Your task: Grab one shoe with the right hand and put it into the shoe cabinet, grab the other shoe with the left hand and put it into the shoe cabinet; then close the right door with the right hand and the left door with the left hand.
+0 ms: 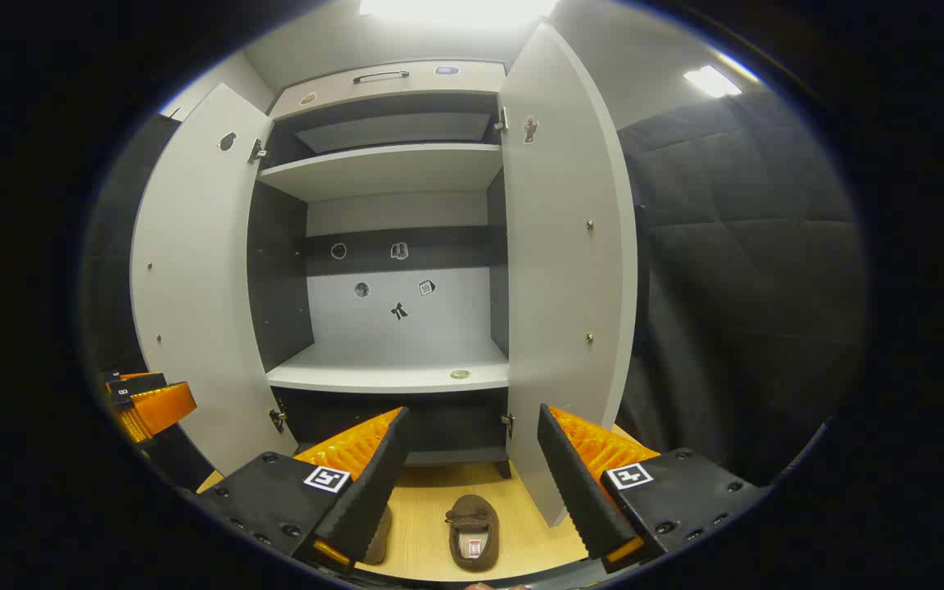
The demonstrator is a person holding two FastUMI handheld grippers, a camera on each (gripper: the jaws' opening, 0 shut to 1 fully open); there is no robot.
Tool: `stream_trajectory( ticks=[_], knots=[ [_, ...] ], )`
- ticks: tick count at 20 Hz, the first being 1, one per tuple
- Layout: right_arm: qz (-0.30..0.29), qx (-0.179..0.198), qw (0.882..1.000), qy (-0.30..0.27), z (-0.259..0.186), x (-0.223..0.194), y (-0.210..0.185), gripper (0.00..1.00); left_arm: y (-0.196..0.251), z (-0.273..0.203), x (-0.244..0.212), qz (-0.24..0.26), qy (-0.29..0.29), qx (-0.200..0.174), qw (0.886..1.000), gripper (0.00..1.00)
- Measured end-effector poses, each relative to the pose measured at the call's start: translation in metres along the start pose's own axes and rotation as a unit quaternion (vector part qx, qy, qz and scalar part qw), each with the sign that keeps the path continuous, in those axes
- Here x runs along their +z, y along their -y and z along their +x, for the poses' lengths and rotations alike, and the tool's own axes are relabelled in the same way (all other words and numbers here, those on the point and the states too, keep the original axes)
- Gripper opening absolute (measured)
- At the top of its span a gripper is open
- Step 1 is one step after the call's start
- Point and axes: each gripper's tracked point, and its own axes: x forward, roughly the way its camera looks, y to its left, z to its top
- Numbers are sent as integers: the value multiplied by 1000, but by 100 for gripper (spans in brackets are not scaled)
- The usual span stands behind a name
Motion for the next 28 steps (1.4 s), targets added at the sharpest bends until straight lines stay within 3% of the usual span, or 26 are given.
stream_trajectory(
  ticks=[11, 13, 14, 16, 18, 19, 20, 28],
  knots=[
    [-7, 8, 1000, 4, -1, 9, -13, 98, -6, 0, -7, -5, -2, -6, 1000, 99],
    [-8, 9, 1000, 5, -2, 7, -14, 98, -8, 1, -11, -6, -8, -3, 1000, 94],
    [-7, 10, 1000, 2, -2, 5, -15, 98, -8, 1, -11, -7, -8, -2, 1000, 99],
    [-2, 13, 1000, -5, 2, 1, -17, 98, -8, 1, -11, -8, -7, -3, 1000, 94],
    [3, 14, 1000, -14, 6, -2, -18, 98, -7, 1, -10, -6, -6, -7, 1000, 99],
    [5, 14, 1000, -20, 8, -2, -18, 98, -7, 1, -10, -5, -5, -9, 1000, 94],
    [7, 14, 1000, -24, 11, -3, -19, 98, -6, 2, -11, -4, -4, -12, 1000, 99],
    [-7, 11, 998, -61, 43, -17, -22, 98, 4, 12, -33, -15, -24, -42, 999, 99]
  ],
)
